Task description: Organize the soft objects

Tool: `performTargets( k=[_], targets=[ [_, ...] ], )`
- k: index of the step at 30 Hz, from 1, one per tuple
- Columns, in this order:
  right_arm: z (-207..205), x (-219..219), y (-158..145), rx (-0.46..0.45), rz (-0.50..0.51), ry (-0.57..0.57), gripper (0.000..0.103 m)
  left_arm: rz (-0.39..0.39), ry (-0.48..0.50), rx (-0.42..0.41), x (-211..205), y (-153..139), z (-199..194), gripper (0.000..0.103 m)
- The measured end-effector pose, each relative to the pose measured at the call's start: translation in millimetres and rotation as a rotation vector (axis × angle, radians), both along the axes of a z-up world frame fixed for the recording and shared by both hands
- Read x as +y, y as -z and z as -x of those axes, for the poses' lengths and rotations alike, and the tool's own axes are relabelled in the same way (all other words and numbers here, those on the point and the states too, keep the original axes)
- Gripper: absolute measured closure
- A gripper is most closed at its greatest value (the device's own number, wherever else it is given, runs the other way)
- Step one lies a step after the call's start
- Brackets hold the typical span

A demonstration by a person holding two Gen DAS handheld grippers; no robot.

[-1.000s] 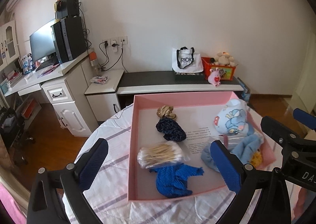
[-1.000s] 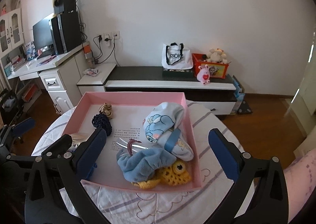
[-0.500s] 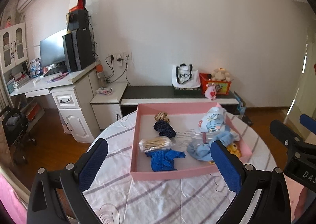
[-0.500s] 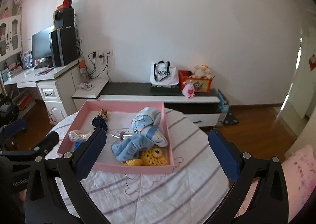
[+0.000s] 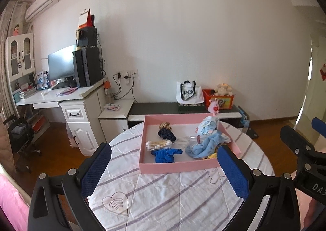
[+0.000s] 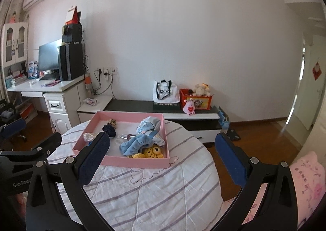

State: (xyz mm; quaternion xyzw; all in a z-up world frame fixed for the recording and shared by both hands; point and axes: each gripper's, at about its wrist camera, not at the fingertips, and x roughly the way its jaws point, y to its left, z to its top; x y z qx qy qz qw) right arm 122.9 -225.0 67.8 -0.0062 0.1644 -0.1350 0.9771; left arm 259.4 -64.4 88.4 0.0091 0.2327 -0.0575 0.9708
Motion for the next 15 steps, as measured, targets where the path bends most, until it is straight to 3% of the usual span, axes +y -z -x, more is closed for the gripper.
performTargets(
  k=[15],
  targets=[
    [72.1,12.8,-10.0,-0.136,-0.001,-0.012,0.0,0.015,-0.013,-0.147,-0.3,-9.1,102.0,0.0]
  ],
)
